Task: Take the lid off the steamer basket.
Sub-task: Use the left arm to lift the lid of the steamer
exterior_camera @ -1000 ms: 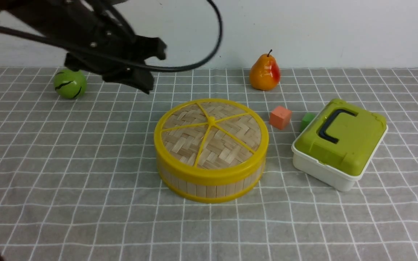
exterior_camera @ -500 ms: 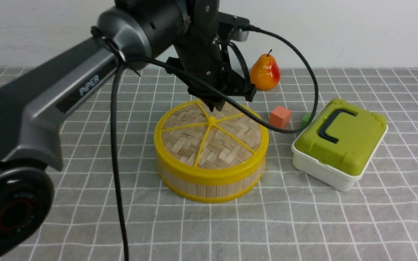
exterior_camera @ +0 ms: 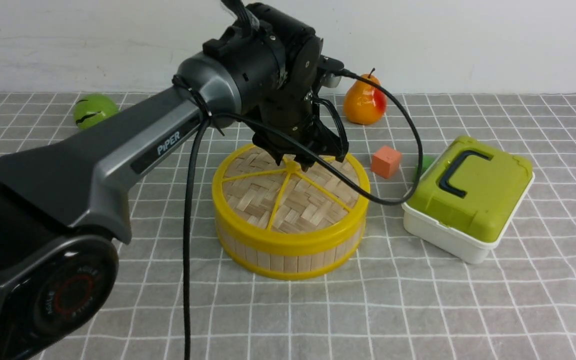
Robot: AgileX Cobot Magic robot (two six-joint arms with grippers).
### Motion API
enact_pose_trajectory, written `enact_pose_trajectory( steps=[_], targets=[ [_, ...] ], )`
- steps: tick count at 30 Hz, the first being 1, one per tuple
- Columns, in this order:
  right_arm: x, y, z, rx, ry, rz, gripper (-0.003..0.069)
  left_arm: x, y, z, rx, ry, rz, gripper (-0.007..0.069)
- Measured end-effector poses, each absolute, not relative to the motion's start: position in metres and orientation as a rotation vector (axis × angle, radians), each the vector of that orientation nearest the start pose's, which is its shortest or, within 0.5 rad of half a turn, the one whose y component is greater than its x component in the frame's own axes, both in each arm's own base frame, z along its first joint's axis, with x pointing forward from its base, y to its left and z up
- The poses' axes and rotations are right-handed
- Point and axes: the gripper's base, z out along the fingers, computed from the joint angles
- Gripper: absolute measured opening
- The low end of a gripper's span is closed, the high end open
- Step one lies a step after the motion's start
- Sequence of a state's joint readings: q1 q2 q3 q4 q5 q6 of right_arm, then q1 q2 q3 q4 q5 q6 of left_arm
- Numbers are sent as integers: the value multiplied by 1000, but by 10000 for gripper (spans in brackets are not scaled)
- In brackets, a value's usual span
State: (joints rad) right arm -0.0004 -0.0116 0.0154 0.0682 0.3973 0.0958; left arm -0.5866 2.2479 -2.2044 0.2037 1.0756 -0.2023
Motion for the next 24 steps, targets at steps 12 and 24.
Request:
enact_pose_trajectory(
  steps=[12, 24],
  targets=[
    [52, 2, 173, 132, 1881, 133, 242, 433, -268, 259, 559, 2531, -3, 179],
    [52, 2, 173, 132, 1881, 134, 242, 434, -268, 269, 540, 2536, -8, 112]
  ],
)
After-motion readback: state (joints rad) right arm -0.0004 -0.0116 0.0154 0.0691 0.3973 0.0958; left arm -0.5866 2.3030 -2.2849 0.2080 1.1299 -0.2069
